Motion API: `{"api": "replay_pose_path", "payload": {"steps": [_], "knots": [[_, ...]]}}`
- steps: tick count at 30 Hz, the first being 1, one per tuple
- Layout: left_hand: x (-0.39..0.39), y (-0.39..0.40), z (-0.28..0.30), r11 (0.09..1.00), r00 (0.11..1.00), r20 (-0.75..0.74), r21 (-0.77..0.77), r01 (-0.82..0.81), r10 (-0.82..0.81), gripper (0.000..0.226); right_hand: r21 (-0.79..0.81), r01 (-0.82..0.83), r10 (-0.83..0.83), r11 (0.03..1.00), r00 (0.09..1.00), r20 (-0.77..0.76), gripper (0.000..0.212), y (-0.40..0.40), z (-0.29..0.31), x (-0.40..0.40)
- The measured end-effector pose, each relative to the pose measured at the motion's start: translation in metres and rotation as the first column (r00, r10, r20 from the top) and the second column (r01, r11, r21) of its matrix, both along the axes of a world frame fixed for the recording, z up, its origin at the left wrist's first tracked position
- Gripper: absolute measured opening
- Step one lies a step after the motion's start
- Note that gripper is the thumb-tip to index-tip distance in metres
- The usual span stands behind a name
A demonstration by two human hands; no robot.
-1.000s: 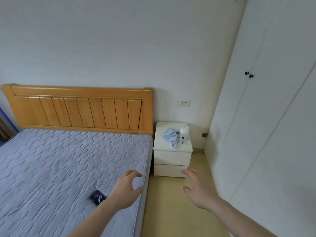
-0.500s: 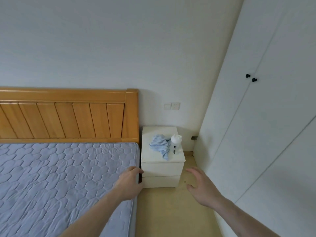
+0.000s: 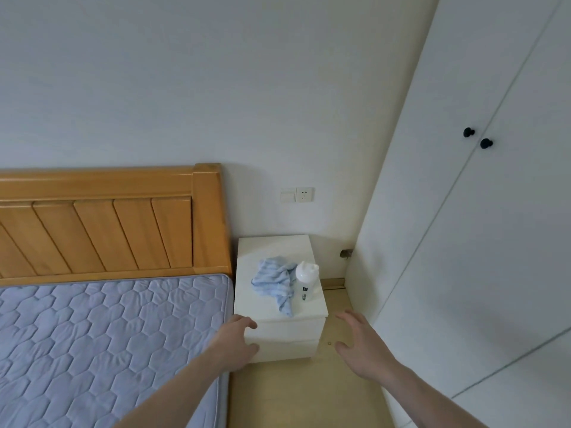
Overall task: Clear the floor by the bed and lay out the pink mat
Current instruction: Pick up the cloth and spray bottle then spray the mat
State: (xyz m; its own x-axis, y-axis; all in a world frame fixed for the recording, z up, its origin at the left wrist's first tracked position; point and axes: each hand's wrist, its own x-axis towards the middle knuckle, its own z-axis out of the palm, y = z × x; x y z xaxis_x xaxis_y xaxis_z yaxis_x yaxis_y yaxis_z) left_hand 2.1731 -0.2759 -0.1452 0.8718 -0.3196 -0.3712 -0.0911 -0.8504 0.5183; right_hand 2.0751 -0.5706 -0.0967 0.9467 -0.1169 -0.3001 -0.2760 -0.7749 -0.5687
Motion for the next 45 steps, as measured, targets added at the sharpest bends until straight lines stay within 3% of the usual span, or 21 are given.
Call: {"api": "replay_pose_path", "payload": {"steps": [11,24,30,37,40,42,45], "knots": [[0.120,-0.052,-0.047,0.989,0.982,-0.177,0.142,-0.040,0.066,0.051,-0.009,-0.071,0.069,0.997,0.990,-0.125,0.070,-0.064,-0.049,0.140],[0.310,-0.106,-0.141,0.974,0.949,-0.313,0.206,0.092,-0.023,0.045,-0.084,-0.043,0.015,0.996,0.951,-0.309,0.103,-0.048,-0.135,0.331],[0.378,-0.115,-0.206,0.940,0.901,-0.412,0.235,0.247,-0.133,0.049,-0.134,-0.069,0.008,0.989,0.912,-0.411,0.109,-0.037,-0.186,0.397],[0.400,-0.121,-0.252,0.837,0.814,-0.545,0.336,0.433,-0.203,0.063,-0.247,-0.088,-0.030,0.965,0.899,-0.438,0.104,-0.035,-0.220,0.425],[0.396,-0.116,-0.265,0.848,0.816,-0.556,0.348,0.401,-0.158,0.076,-0.267,-0.087,-0.045,0.960,0.891,-0.453,0.100,-0.034,-0.226,0.427],[0.391,-0.113,-0.265,0.892,0.844,-0.524,0.319,0.322,-0.117,0.073,-0.271,-0.081,-0.051,0.959,0.893,-0.447,0.098,-0.033,-0.226,0.425],[0.388,-0.106,-0.256,0.963,0.940,-0.339,0.236,0.127,-0.041,0.037,-0.267,-0.072,-0.061,0.961,0.886,-0.459,0.096,-0.031,-0.223,0.429]]}}
